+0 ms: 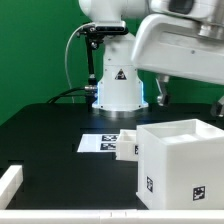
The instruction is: Assemble drawer
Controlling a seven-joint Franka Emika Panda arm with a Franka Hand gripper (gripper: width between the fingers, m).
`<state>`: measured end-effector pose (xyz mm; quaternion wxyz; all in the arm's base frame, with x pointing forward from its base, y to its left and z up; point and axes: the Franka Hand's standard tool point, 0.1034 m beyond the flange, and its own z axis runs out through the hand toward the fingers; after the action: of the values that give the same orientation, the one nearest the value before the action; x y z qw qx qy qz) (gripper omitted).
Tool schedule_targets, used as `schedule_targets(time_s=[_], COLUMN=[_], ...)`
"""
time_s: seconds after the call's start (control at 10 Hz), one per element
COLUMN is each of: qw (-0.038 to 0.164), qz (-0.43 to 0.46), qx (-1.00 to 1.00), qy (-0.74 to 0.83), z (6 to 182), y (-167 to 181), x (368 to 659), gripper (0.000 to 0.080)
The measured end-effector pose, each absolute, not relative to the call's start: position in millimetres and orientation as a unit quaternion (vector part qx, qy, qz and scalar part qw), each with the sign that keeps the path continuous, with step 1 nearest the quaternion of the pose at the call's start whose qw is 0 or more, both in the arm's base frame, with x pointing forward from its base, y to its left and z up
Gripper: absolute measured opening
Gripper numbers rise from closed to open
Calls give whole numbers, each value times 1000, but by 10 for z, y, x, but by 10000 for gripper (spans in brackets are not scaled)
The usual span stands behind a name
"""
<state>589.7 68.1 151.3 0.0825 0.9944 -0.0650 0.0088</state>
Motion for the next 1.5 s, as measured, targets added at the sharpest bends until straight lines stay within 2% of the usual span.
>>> schedule_targets(time_s=[0.1,0.5,0.6,0.7,1.0,1.2,1.3,1.4,1.5], qw=[64,47,35,22,18,6,6,6,6], qz=[15,17,19,23,27,27,26,26,26], qx=[991,972,958,936,886,870,872,872,872], qy=[-116,-230,-283,-351,-463,-492,-489,-489,-488], z=[1463,1452,1429,1348,1084,1045,1041,1040,1039], y=[684,747,724,582,524,542,548,550,551], x=[5784,5781,5778,5738,5574,5592,5591,5591,5590], gripper=[649,649,649,649,649,649,513,513,374])
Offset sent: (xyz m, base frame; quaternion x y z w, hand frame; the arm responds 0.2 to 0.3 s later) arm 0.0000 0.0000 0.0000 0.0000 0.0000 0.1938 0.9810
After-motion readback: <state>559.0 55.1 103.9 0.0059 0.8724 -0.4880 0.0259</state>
